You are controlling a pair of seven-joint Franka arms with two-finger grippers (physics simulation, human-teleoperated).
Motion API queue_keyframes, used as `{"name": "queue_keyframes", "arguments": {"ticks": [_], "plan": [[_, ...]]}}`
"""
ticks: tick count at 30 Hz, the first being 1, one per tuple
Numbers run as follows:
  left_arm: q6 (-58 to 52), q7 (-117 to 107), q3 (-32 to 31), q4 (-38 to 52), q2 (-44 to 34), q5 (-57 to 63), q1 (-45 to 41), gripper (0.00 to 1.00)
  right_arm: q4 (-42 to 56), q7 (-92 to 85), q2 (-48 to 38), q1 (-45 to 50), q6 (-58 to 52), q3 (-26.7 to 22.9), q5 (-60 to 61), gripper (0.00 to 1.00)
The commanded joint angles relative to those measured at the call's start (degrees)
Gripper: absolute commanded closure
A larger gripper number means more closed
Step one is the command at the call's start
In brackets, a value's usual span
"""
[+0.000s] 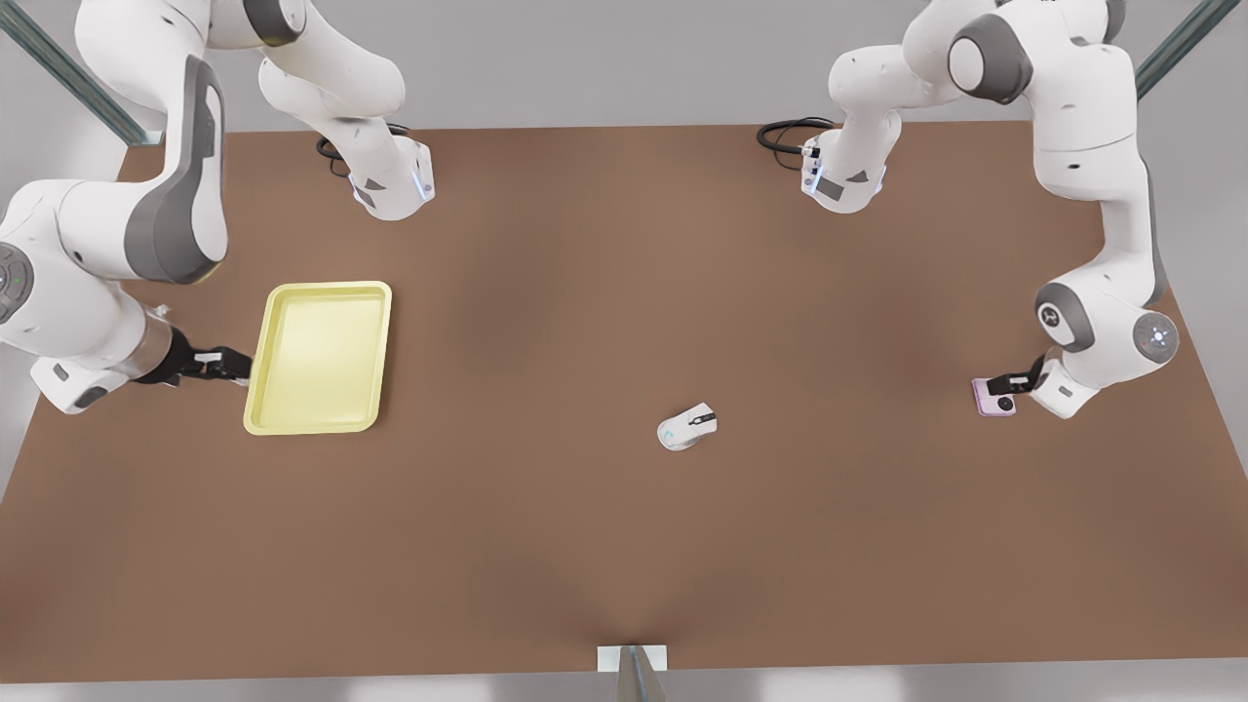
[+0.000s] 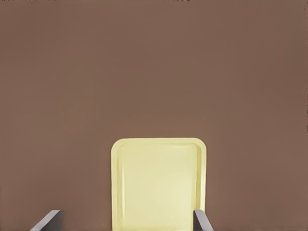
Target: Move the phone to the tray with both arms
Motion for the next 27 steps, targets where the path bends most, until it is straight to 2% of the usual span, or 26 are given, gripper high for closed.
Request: {"name": "queue_keyframes", "arguments": {"ticks": [1,10,27], "plan": [[6.0,13.0,0.0,0.0,1.5,-1.0,1.0,0.0,0.0,1.7,-0.2,0.1,-1.7,-0.1,0.2,0.0],[6.4,13.0,-0.6,0.0,6.4,-2.3,2.2,0.0,1.7,1.3,0.5,0.1,-1.5,0.0,-0.8,0.0],[6.4,13.0,-2.3,0.1,7.6,-3.1,3.3,0.0,3.4,1.7,-0.2,0.1,-2.9,0.1,-0.9,0.0]]}}
